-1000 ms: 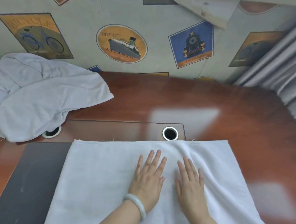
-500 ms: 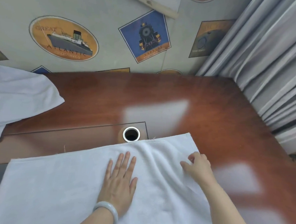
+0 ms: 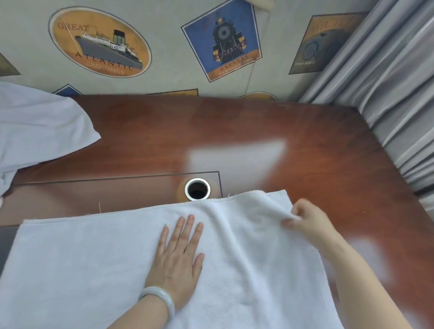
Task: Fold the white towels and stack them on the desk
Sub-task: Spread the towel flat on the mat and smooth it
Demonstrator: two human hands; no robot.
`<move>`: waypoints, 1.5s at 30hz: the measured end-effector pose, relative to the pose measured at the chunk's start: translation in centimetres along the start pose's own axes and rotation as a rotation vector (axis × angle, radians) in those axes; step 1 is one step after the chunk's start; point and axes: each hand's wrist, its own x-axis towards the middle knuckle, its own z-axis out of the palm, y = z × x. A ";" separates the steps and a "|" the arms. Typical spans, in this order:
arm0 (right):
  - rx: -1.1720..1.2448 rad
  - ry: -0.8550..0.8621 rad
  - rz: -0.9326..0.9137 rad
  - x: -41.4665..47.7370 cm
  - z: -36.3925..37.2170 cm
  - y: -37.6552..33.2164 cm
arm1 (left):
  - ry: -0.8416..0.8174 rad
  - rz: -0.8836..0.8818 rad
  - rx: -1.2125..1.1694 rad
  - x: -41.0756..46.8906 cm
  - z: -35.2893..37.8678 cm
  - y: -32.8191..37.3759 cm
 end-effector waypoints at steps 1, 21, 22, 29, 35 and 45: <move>0.056 0.133 -0.086 0.1 0.0 0.2 | 0.003 -0.001 0.003 0.0 0.0 0.0; 0.593 -0.024 0.322 4.4 0.7 0.7 | 0.005 0.006 -0.014 0.0 -0.2 -0.1; 0.632 -0.029 0.265 4.3 0.7 0.5 | 0.007 0.007 -0.016 0.0 -0.1 -0.1; 0.669 -0.033 0.242 4.6 0.2 2.7 | 0.016 0.011 -0.020 0.1 0.0 -0.1; 0.481 0.038 0.129 6.0 1.1 -0.1 | 0.007 0.018 -0.015 0.1 0.0 -0.2; 0.080 0.189 0.102 7.4 2.6 -0.1 | -0.022 0.017 -0.029 0.1 -0.3 -0.2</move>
